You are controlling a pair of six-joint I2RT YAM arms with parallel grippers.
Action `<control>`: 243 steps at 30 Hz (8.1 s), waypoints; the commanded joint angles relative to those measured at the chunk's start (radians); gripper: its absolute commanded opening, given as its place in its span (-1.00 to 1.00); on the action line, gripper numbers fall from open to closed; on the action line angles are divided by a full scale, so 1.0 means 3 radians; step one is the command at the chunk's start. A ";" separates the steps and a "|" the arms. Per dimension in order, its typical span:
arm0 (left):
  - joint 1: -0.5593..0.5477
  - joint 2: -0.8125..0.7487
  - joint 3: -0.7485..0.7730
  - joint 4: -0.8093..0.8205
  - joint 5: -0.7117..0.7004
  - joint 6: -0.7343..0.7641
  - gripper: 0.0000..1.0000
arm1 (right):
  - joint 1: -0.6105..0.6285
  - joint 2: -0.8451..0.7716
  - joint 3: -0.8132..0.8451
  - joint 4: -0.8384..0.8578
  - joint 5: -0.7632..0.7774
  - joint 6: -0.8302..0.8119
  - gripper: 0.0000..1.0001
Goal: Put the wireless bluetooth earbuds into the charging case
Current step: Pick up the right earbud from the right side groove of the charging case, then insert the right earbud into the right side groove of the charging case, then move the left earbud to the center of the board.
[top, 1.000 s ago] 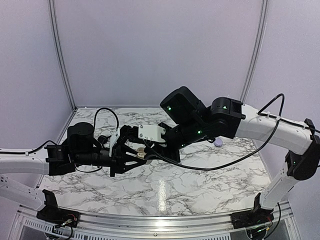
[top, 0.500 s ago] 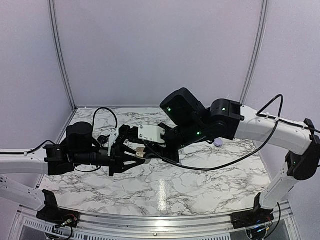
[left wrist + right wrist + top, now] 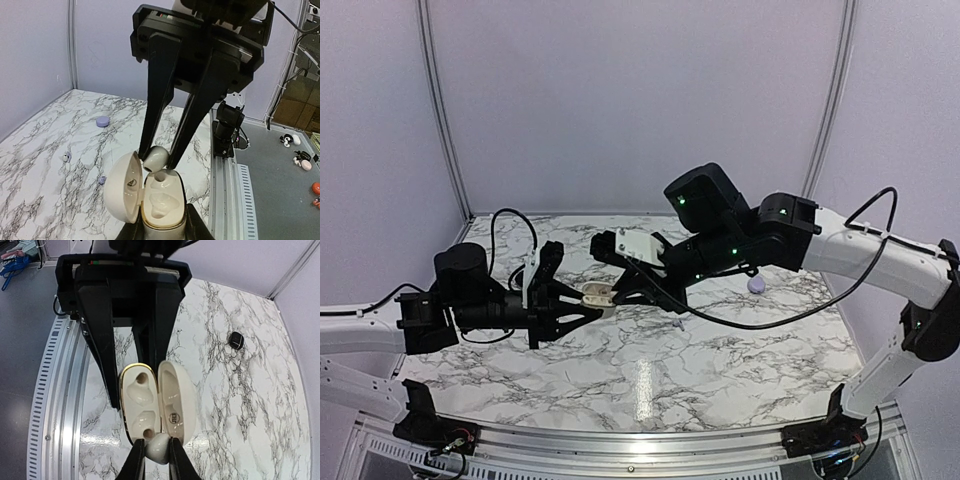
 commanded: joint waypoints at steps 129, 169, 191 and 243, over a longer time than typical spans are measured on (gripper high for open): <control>0.0099 -0.0265 -0.0374 0.0737 -0.0525 0.0030 -1.00 | -0.2089 0.0812 -0.0708 0.1251 -0.0113 0.0964 0.13; 0.0105 -0.0226 -0.0351 0.0731 -0.0501 0.0091 -1.00 | -0.2089 0.2114 0.0272 0.0397 0.0351 0.0476 -0.35; 0.0105 -0.0208 -0.0335 0.0696 -0.0477 0.0091 -1.00 | -0.2006 0.2165 0.0329 0.0419 0.0407 0.0513 -0.43; 0.0105 -0.0363 -0.0409 0.0629 -0.0488 0.0037 -1.00 | -0.1008 0.1953 0.0390 -0.0103 0.0073 0.0925 -0.70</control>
